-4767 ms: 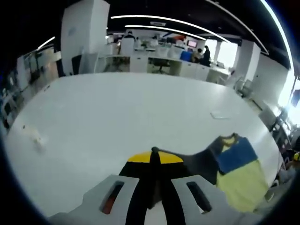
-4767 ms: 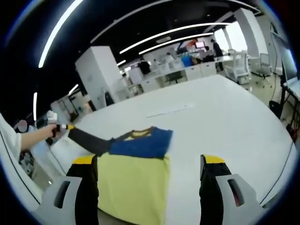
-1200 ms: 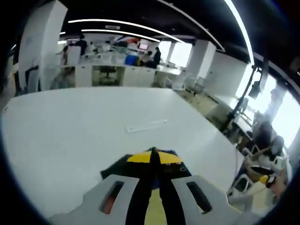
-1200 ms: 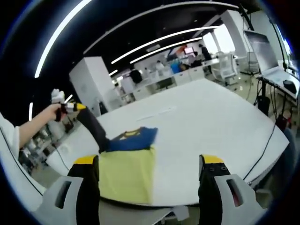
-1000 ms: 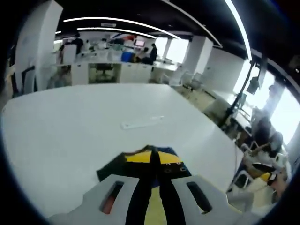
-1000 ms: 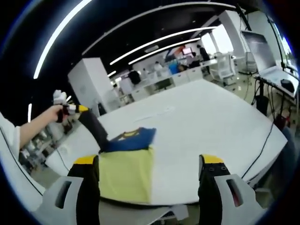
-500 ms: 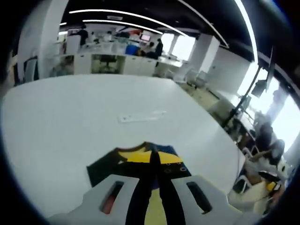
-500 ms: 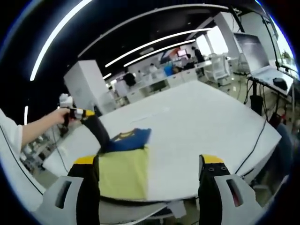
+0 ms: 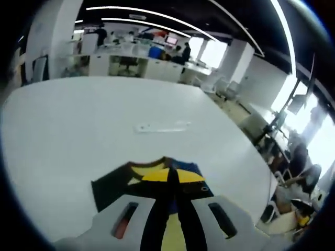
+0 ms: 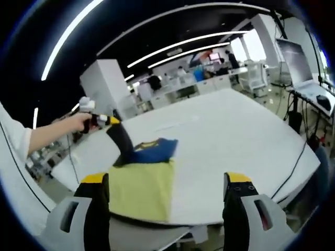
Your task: Fold the garment on the visible template until the final outline fits inside the template.
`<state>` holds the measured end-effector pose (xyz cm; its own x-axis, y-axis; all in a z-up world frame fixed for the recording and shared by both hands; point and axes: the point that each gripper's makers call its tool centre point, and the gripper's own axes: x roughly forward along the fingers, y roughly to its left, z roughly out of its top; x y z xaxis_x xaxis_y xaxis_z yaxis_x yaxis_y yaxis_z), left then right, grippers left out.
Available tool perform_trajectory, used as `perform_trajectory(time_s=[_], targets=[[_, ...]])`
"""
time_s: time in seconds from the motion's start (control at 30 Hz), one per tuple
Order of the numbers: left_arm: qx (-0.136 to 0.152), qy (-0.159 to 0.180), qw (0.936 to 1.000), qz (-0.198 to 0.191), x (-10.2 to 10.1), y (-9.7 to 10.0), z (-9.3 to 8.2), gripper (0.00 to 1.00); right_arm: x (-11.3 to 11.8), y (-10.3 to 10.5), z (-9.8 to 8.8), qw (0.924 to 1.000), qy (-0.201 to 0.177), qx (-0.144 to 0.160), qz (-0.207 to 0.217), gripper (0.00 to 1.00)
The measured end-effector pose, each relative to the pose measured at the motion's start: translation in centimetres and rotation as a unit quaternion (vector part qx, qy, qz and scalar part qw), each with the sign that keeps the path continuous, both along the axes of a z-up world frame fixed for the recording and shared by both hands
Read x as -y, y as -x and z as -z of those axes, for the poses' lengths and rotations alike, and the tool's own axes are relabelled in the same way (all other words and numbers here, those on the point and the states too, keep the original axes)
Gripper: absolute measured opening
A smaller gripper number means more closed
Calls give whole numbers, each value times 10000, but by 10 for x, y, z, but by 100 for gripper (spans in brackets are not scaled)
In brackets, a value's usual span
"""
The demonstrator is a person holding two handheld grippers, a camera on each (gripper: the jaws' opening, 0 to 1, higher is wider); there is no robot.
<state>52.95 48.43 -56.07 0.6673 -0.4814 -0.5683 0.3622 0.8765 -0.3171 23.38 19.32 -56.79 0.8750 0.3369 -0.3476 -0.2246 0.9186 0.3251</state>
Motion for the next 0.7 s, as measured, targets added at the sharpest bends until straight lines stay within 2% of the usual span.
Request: perform_trajectory(time_s=[0.13, 0.4, 0.7], targets=[[-71, -10, 10000, 15, 4, 0, 6, 0, -4, -6, 0, 9999, -17, 24, -149, 92], [-197, -9, 9998, 1, 16, -2, 15, 0, -13, -13, 9, 9971, 329, -66, -690, 99], [-305, 46, 9995, -108, 28, -6, 21, 0, -18, -20, 18, 9930, 462, -187, -1069, 99]])
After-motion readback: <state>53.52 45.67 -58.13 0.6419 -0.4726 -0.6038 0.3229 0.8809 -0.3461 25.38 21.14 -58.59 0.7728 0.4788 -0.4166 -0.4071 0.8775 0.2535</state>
